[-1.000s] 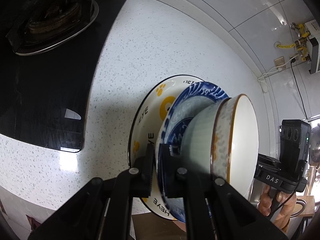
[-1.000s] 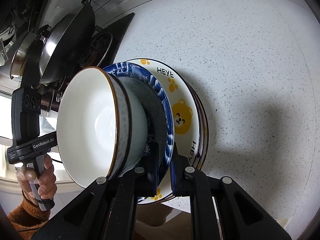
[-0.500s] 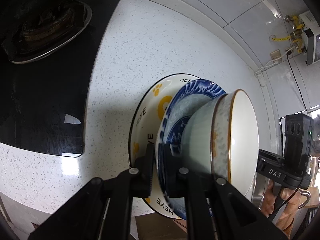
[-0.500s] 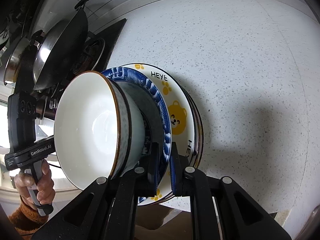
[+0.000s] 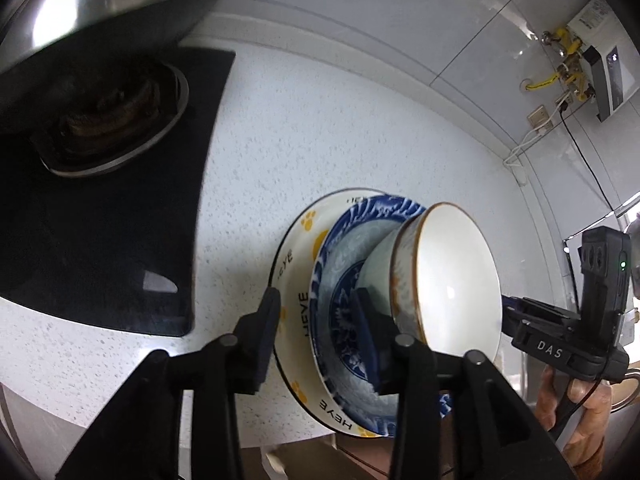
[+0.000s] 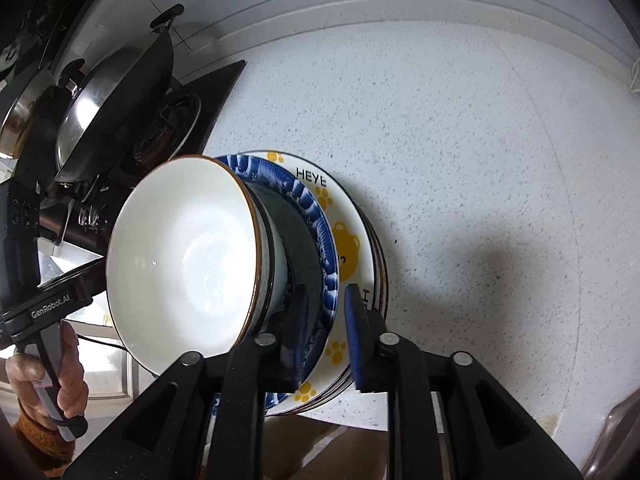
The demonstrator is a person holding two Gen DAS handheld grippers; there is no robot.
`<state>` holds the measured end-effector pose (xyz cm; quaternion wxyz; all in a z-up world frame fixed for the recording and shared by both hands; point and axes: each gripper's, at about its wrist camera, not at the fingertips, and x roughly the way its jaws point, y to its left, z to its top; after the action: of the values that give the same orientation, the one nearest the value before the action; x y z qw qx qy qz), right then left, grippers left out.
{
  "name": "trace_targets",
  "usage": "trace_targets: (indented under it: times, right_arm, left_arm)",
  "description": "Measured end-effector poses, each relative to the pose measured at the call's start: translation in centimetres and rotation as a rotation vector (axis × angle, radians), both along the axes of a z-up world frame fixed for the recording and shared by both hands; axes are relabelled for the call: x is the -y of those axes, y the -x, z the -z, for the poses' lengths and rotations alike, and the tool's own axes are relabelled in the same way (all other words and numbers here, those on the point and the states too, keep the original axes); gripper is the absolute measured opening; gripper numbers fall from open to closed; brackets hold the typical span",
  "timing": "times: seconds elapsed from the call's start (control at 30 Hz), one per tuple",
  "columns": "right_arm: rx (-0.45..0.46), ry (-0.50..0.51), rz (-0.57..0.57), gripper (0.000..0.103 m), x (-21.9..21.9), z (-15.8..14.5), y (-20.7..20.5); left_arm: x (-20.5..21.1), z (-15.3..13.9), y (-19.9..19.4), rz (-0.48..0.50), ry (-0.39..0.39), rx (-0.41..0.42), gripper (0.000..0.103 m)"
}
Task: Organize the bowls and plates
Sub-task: 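Open the right tool and pull both tools back from the stack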
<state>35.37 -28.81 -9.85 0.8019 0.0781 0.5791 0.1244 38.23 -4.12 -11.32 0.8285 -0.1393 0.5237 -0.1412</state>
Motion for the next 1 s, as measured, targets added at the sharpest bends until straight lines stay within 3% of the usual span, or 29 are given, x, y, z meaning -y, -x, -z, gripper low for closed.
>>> trace_targets:
  times: [0.23, 0.6, 1.0]
  right_arm:
    - [0.114, 0.075, 0.006, 0.039, 0.4, -2.4, 1.1]
    - [0.284, 0.169, 0.008, 0.046, 1.4, -5.8, 4.1]
    - [0.445, 0.242, -0.005, 0.055, 3.0, -8.2, 10.2]
  left_arm:
    - [0.2, -3.5, 2.7, -0.065, -0.067, 0.153, 0.044]
    - [1.1, -7.6, 8.6, -0.166, -0.167, 0.293, 0.044]
    - [3.0, -9.4, 15.3, -0.262, -0.268, 0.354, 0.044]
